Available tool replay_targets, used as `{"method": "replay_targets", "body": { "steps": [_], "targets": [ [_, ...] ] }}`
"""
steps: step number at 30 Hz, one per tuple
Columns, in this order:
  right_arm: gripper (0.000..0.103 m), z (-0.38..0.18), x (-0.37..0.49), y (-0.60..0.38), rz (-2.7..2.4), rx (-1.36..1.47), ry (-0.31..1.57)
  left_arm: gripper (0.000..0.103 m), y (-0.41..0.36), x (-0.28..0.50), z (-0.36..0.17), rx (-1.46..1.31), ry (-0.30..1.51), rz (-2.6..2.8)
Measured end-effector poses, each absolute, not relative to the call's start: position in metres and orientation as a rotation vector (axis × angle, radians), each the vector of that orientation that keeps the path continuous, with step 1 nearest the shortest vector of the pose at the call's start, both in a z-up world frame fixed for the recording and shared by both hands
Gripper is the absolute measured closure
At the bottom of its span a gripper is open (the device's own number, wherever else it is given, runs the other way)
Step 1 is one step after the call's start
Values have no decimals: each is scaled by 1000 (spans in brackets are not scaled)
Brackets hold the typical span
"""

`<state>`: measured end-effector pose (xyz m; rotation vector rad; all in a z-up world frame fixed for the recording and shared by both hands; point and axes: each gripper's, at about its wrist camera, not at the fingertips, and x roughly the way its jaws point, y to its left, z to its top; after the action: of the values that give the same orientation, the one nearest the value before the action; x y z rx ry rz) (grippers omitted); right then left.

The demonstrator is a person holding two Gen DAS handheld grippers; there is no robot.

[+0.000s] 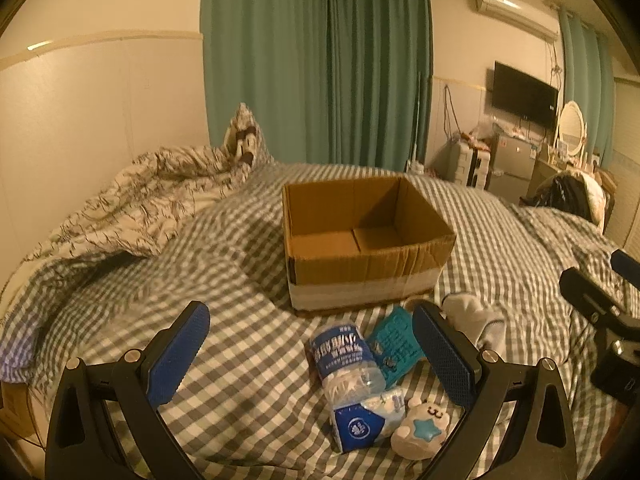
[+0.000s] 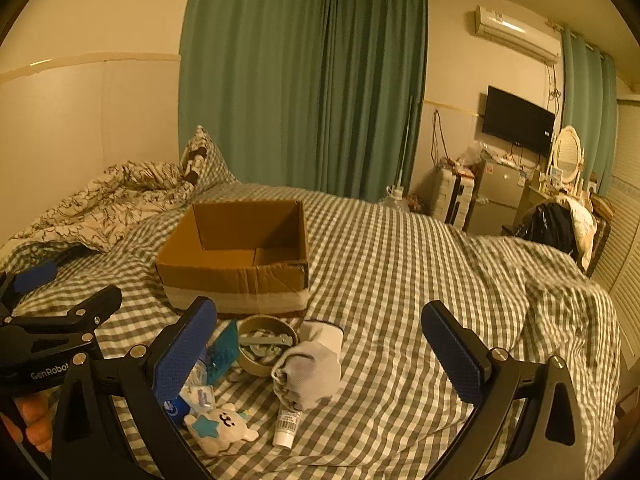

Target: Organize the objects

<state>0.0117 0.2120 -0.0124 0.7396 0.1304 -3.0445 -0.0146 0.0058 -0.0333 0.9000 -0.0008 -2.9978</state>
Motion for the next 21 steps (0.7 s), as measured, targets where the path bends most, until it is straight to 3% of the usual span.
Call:
{"method": "replay_targets", "body": {
  "steps": [11, 21],
  "targets": [
    [1, -81, -29, 229, -2976, 1084, 81, 3, 21, -46, -108, 1236, -52, -2919],
    [14, -127, -57, 228, -2887, 1266, 61, 3, 29, -67, -154, 1438, -21, -2872]
  ]
}}
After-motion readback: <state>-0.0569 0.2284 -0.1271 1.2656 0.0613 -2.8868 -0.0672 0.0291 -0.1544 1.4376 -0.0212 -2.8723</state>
